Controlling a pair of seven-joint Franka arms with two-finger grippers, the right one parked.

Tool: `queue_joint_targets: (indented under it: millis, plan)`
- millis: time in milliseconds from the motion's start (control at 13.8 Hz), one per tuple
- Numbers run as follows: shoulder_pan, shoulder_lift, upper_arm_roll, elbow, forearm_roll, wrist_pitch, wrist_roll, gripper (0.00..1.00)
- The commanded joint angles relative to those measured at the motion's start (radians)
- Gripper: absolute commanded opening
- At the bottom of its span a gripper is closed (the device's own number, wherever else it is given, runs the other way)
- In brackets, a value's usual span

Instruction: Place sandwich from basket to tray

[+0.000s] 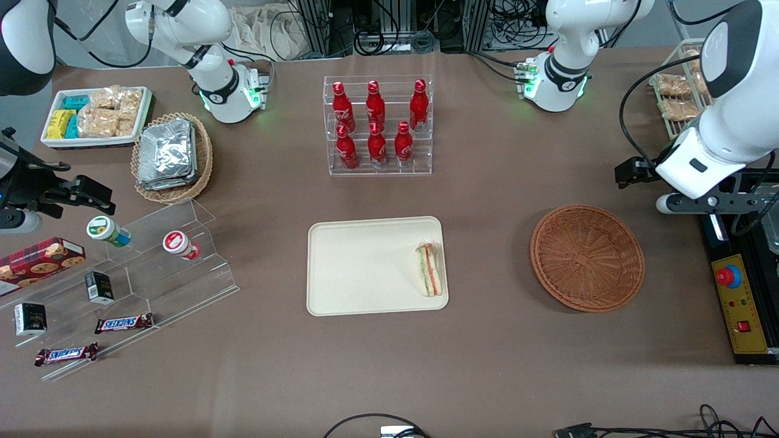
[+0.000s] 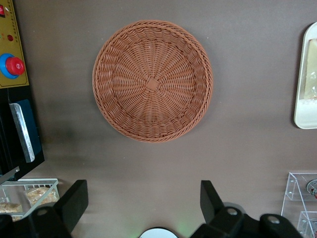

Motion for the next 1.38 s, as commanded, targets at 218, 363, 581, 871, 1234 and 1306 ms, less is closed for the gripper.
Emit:
queue_joint_targets:
  millis: [218,363,581,871,1234,1306]
  plan:
    - [-0.081,-0.051,0.068,-0.034,0.004,0.018,0.015,1.00]
    - [-0.190,-0.051,0.190,-0.034,0.001,0.021,0.015,1.00]
    - [-0.162,-0.055,0.158,-0.037,-0.004,0.032,0.015,1.00]
    - [-0.129,-0.075,0.123,-0.074,-0.004,0.058,0.014,1.00]
    - [-0.129,-0.061,0.124,-0.073,-0.004,0.058,0.012,1.00]
    - [-0.129,-0.060,0.124,-0.073,-0.004,0.058,0.012,1.00]
